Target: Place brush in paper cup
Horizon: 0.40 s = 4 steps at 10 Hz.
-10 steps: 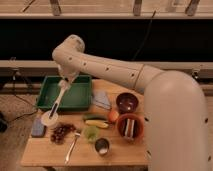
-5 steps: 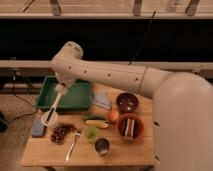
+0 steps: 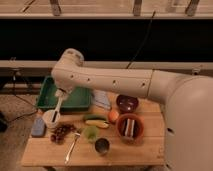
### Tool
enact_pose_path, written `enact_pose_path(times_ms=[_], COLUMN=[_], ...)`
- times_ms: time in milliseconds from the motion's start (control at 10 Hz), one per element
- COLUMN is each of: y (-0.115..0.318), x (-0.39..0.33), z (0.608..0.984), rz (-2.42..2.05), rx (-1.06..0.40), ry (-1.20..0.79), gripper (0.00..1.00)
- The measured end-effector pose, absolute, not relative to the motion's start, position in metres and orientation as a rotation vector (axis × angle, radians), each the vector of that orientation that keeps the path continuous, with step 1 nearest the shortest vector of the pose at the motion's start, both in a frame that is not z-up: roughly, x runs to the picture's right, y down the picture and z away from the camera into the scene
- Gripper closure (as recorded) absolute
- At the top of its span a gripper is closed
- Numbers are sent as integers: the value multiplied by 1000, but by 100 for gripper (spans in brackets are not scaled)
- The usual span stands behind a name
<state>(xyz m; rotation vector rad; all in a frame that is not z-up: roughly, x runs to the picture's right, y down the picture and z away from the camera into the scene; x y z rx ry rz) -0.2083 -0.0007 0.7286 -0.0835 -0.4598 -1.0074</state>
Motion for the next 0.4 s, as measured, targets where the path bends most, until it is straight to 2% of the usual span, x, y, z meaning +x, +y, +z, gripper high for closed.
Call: enact_pose_path(times_ms=[400], y=[-3], x=[-209], z=[730], rz=[-1001], rx=[-73], ry=[-459], gripper=[20])
